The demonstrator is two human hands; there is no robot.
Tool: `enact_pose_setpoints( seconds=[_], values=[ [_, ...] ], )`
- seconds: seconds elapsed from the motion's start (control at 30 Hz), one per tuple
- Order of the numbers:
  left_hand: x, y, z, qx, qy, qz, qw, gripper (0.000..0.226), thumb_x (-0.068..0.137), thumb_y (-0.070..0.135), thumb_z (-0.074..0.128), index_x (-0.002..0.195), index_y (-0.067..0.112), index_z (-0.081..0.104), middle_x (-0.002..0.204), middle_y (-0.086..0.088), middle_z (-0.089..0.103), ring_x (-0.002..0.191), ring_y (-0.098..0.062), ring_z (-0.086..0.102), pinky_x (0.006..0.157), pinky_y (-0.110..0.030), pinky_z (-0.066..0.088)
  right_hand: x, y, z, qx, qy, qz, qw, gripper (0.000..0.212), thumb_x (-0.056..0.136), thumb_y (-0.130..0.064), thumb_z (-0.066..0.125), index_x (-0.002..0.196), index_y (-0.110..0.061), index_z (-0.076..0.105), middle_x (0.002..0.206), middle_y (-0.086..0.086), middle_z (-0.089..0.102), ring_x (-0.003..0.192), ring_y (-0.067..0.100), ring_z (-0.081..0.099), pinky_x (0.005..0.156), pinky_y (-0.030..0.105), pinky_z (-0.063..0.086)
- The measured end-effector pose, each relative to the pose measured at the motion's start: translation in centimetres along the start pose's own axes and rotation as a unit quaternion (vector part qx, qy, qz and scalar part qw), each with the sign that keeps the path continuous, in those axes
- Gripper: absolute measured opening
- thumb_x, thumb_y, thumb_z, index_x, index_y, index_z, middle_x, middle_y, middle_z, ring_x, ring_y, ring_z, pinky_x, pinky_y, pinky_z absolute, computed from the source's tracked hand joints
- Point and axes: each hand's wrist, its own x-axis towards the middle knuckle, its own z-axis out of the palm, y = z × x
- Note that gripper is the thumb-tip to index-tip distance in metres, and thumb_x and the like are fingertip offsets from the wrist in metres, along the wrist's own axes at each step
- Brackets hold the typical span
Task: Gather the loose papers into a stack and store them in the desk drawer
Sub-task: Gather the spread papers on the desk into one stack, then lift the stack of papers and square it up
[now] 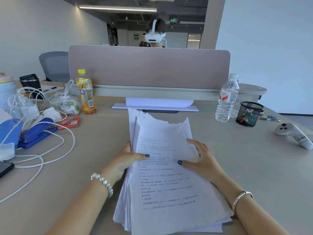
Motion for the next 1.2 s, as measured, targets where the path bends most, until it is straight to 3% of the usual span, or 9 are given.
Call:
enact_pose_setpoints(
  seconds=[0.07, 0.17, 0.3, 0.4, 0.63, 0.77, 0.9, 1.07, 1.2],
  values=[
    [0.1, 0.1, 0.2, -0.042, 0.026, 0.036, 0.998, 0.055, 0.078, -0.007, 0.065, 0.12, 0.017, 0.037, 0.119, -0.005, 0.057, 0.098, -0.016, 0.056, 0.065, -0.016, 0.049, 0.1, -0.1, -0.4, 0.044, 0.026, 0.021, 0.998, 0.079, 0.064, -0.031, 0.081, 0.131, -0.039, 0.04, 0.13, -0.009, 0.043, 0.124, 0.016, 0.046, 0.1, 0.035, 0.041],
    [0.0, 0.8, 0.2, -0.081, 0.028, 0.111, 0.99, 0.055, 0.08, -0.006, 0.062, 0.121, 0.023, 0.04, 0.114, 0.003, 0.06, 0.088, 0.0, 0.063, 0.067, -0.014, 0.052, 0.2, -0.4, -0.9, 0.179, 0.053, 0.057, 0.981, 0.088, 0.064, -0.03, 0.082, 0.137, -0.035, 0.032, 0.128, -0.009, 0.052, 0.114, 0.016, 0.057, 0.094, 0.045, 0.05],
    [-0.7, 2.0, 0.7, -0.105, 0.027, 0.203, 0.973, 0.05, 0.081, -0.005, 0.06, 0.112, 0.032, 0.047, 0.106, 0.013, 0.065, 0.087, 0.006, 0.066, 0.07, -0.016, 0.053, 0.1, -1.5, -1.8, 0.259, 0.028, 0.083, 0.962, 0.051, 0.072, -0.029, 0.077, 0.119, -0.015, 0.061, 0.102, 0.001, 0.074, 0.089, 0.022, 0.072, 0.077, 0.04, 0.059],
    [-1.0, 3.5, 0.9, -0.102, 0.032, 0.258, 0.96, 0.049, 0.083, -0.005, 0.059, 0.111, 0.034, 0.048, 0.1, 0.02, 0.071, 0.094, 0.003, 0.066, 0.074, -0.017, 0.053, -0.1, -2.6, -2.0, 0.27, 0.085, 0.034, 0.959, 0.033, 0.077, -0.022, 0.073, 0.106, -0.008, 0.068, 0.097, 0.006, 0.075, 0.084, 0.022, 0.073, 0.07, 0.035, 0.06],
    [-1.3, 10.1, 0.6, -0.085, 0.065, 0.359, 0.927, 0.063, 0.086, 0.004, 0.06, 0.139, 0.018, 0.029, 0.128, 0.005, 0.057, 0.116, -0.006, 0.058, 0.098, -0.033, 0.048, 0.5, -10.0, -4.6, 0.213, 0.166, -0.131, 0.954, 0.028, 0.077, -0.019, 0.073, 0.092, -0.038, 0.059, 0.097, -0.017, 0.066, 0.09, 0.004, 0.065, 0.076, 0.029, 0.055],
    [-1.2, 11.4, 1.6, -0.069, 0.095, 0.349, 0.93, 0.083, 0.079, 0.019, 0.07, 0.144, 0.022, 0.02, 0.141, -0.002, 0.048, 0.124, -0.016, 0.051, 0.103, -0.044, 0.044, 0.1, -12.0, -5.6, 0.174, 0.142, -0.134, 0.965, 0.024, 0.074, -0.023, 0.075, 0.08, -0.04, 0.06, 0.089, -0.014, 0.067, 0.087, 0.014, 0.066, 0.082, 0.041, 0.055],
    [-1.4, 9.6, 2.4, -0.066, 0.088, 0.275, 0.955, 0.079, 0.071, 0.014, 0.078, 0.137, 0.014, 0.035, 0.119, 0.007, 0.061, 0.104, -0.002, 0.06, 0.087, -0.022, 0.053, -0.9, -11.2, -5.4, 0.141, 0.11, -0.076, 0.981, 0.059, 0.059, -0.045, 0.079, 0.112, -0.03, 0.059, 0.109, -0.005, 0.069, 0.099, 0.019, 0.065, 0.087, 0.045, 0.054],
    [-1.9, 7.4, 1.7, -0.062, 0.075, 0.269, 0.958, 0.067, 0.067, 0.008, 0.08, 0.127, 0.011, 0.05, 0.111, 0.007, 0.065, 0.09, 0.009, 0.064, 0.07, -0.013, 0.051, -2.3, -9.4, -6.0, 0.171, 0.065, -0.07, 0.981, 0.055, 0.069, -0.028, 0.079, 0.119, -0.029, 0.056, 0.11, -0.01, 0.069, 0.103, 0.013, 0.064, 0.085, 0.036, 0.052],
    [-2.2, 8.0, 1.1, -0.102, 0.08, 0.272, 0.953, 0.074, 0.062, 0.013, 0.083, 0.129, 0.01, 0.05, 0.12, 0.0, 0.065, 0.103, -0.003, 0.065, 0.081, -0.021, 0.055, -2.5, -9.5, -7.1, 0.212, 0.053, -0.072, 0.973, 0.052, 0.068, -0.027, 0.08, 0.116, -0.031, 0.06, 0.114, -0.008, 0.069, 0.106, 0.014, 0.065, 0.092, 0.04, 0.051]
  ],
)
